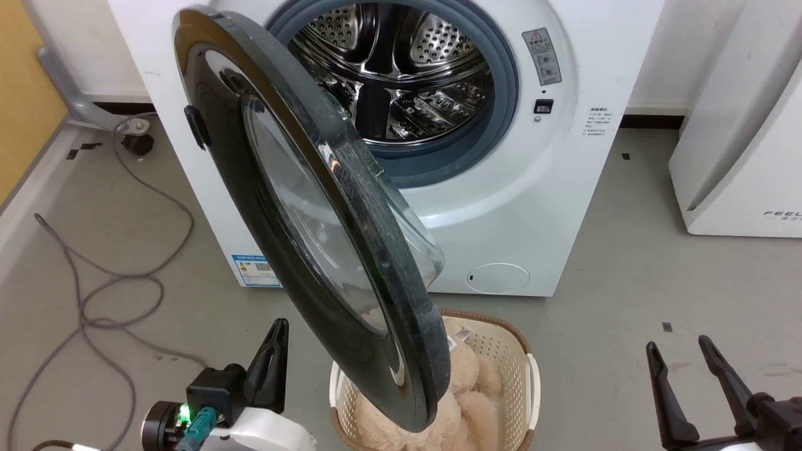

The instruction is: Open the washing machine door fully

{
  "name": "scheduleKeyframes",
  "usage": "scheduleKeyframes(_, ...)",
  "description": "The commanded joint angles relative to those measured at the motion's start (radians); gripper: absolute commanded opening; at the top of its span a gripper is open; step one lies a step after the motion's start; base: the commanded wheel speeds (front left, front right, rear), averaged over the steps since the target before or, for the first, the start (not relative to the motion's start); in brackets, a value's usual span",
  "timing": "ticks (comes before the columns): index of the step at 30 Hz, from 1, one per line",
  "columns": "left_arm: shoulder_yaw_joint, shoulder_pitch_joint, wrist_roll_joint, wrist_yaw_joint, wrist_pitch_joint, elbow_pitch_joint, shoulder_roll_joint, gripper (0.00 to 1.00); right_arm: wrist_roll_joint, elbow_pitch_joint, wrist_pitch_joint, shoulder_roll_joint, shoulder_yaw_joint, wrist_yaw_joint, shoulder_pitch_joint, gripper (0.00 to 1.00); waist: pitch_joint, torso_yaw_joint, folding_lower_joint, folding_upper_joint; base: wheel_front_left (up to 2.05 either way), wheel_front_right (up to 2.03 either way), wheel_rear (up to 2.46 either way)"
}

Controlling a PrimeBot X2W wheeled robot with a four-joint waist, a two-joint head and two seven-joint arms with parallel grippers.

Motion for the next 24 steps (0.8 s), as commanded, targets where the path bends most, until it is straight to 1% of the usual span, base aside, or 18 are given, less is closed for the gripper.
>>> scheduleKeyframes(1,-0.004,-0.004,-0.002,0.005,-0.002,-0.006,0.005,0.00,0.002,0.002,0.002,0.005,0.000,0.001,-0.002,1.00,0.002,-0.001,0.0000,0.0000,0.00,0.00,0.00)
scheduleKeyframes(4,-0.003,-0.010,-0.004,0.007,-0.004,-0.023,0.006,0.00,0.005,0.001,0.004,0.005,0.001,0.001,-0.003,1.00,0.005,-0.002,0.0000,0.0000,0.00,0.00,0.00)
scheduleKeyframes(8,0.004,-0.020,-0.007,0.014,-0.012,-0.079,0.001,0.00,0.009,-0.001,0.005,0.005,0.000,0.001,-0.001,1.00,0.007,0.000,0.0000,0.0000,0.00,0.00,0.00)
scheduleKeyframes(9,0.017,-0.028,-0.010,0.022,-0.020,-0.153,-0.007,0.00,0.012,-0.002,0.006,0.005,0.002,0.001,-0.001,1.00,0.008,0.001,0.0000,0.0000,0.00,0.00,0.00)
scheduleKeyframes(14,0.040,-0.046,0.000,0.027,-0.027,-0.328,-0.020,0.00,0.016,-0.003,0.007,0.005,0.002,0.001,0.001,1.00,0.010,0.004,0.0000,0.0000,0.00,0.00,0.00)
scheduleKeyframes(18,0.061,-0.094,0.033,0.029,-0.027,-0.489,-0.032,0.00,0.020,-0.007,0.006,0.005,-0.003,0.001,-0.002,1.00,0.019,0.012,0.0000,0.0000,0.00,0.00,0.00)
scheduleKeyframes(21,0.073,-0.151,0.060,0.020,-0.028,-0.593,-0.039,0.00,0.022,-0.007,0.005,0.005,-0.006,0.001,-0.007,1.00,0.024,0.017,0.0000,0.0000,0.00,0.00,0.00)
scheduleKeyframes(24,0.073,-0.221,0.084,0.001,-0.028,-0.668,-0.042,0.00,0.020,-0.007,0.005,0.005,-0.009,0.001,-0.010,1.00,0.025,0.020,0.0000,0.0000,0.00,0.00,0.00)
